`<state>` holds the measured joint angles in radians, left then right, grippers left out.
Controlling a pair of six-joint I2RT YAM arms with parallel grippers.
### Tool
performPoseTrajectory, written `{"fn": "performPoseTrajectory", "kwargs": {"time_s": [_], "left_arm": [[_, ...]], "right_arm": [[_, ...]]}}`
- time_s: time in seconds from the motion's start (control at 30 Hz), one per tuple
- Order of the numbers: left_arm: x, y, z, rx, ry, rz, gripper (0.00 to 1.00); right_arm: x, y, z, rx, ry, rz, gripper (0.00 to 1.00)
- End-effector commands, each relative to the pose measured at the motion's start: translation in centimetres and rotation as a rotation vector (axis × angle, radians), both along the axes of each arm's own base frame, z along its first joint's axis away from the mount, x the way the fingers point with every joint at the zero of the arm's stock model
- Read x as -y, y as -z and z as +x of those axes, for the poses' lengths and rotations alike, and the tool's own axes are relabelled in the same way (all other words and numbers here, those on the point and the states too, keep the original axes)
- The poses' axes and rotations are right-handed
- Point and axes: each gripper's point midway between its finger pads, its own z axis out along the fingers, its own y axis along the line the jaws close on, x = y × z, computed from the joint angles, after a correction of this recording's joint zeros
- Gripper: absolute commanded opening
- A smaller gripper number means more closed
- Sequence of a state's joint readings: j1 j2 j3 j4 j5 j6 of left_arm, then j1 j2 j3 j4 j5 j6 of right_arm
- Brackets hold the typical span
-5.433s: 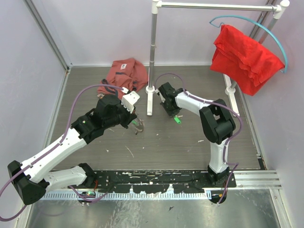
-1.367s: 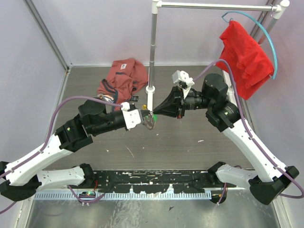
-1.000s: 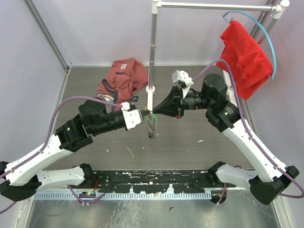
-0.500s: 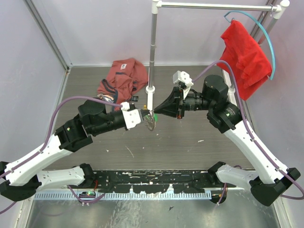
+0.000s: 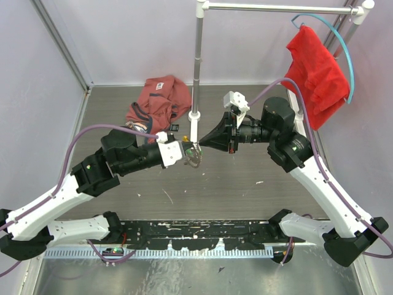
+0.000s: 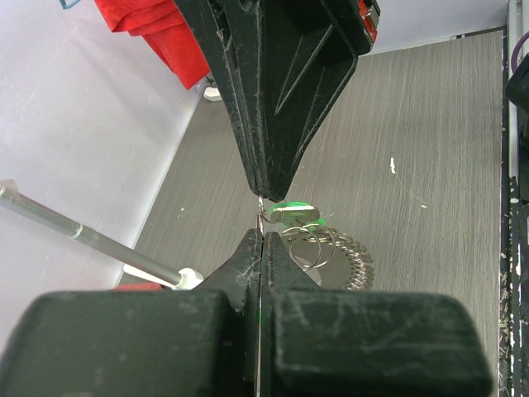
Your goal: Put the keys on the keyring
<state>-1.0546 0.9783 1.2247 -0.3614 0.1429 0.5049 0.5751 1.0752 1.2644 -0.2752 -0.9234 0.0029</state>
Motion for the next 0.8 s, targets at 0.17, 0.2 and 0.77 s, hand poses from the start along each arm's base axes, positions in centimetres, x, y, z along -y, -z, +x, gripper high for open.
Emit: {"fn": "performPoseTrajectory", "kwargs": {"time_s": [0.17,0.2,0.77], "left_arm": [[-0.25,-1.78,-0.42,0.036,0.010,-0.053,0.00],[-0.26,-1.72,-0.39,0.036,0.009,-0.052,0.00],[-0.28,-2.50,-0.98,0.011,0.026,-0.093,0.00]], "right_arm": [[0.37,-1.60,0.41,0.054,0.050,0.026,0.01],[0.40,-1.63,0.42,0.056,0.052,0.026,0.01],[0.04,-1.06,0.64,0.019,0.039,0.011,0.02]]}}
